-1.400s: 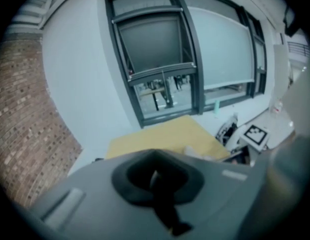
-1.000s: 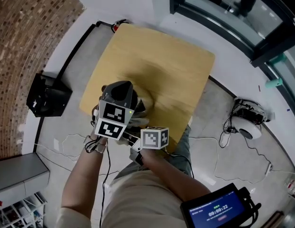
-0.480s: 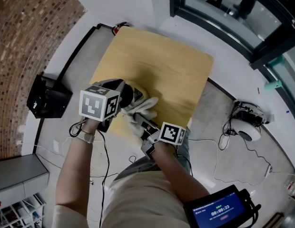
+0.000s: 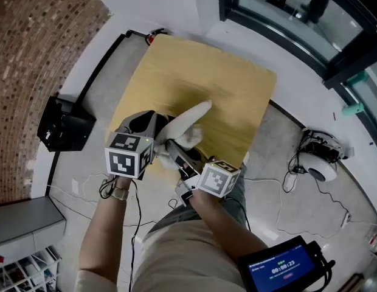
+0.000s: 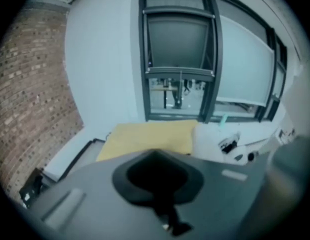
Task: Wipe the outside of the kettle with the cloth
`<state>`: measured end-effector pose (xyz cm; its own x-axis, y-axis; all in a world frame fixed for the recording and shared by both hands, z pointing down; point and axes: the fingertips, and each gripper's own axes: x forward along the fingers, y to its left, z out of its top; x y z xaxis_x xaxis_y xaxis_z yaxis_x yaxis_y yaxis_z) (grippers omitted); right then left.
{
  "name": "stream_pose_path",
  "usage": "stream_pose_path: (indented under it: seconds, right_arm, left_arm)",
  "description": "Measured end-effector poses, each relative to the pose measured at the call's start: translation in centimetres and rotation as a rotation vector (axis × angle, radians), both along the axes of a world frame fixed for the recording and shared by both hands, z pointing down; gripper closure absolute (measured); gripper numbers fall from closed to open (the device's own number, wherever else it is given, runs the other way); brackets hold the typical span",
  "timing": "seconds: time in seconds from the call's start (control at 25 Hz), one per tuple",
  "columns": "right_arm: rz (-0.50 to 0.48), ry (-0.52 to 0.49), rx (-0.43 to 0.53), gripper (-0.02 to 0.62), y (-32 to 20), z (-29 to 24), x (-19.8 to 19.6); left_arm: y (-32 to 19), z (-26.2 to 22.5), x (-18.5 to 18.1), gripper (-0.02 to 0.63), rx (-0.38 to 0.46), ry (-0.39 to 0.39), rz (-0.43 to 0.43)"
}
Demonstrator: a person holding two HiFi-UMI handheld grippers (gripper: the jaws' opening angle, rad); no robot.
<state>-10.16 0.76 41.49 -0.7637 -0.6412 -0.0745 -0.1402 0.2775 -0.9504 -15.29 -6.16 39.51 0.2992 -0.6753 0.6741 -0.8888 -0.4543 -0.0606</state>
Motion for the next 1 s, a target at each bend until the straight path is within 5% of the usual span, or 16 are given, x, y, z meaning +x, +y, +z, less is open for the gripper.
stream_pose_path:
  seconds: [0.08,0.24,0.48,0.72,0.84,1.0]
  right_arm:
    - [0.043,0.045,-0.060,0.462,0.2,4.2,1.1]
    - [0.051,0.193,-0.331,0.462,1.3,15.1,2.6]
    - [-0.313,0.158,-0.273,0.462,8.0,11.5,-8.8]
    - [-0.391,0.095,-0.069,0.462,5.8,3.1,-9.5]
    - [-0.341,0.106,-0.091,0.462,5.4,4.1,-7.0]
    - [-0.174,0.099,-0.119,0.462,1.5,4.9,-1.9]
  left_arm:
    - [-0.2,0.0,-0.1,0.618,-0.038,0.037,-0.004]
    - [-0.1,-0.1,-0.4,0.618,-0.054,0.056,-0.006]
    - [-0.1,0.0,-0.4,0.618,-0.042,0.042,-0.022]
    - [-0.3,0.2,0.5,0.618,-0.066,0.066,-0.012]
    - [-0.5,0.0,0.0,0.618,-0.136,0.184,-0.043]
    - [-0.4,-0.9,0.0,0.618,-0.241,0.484,-0.135]
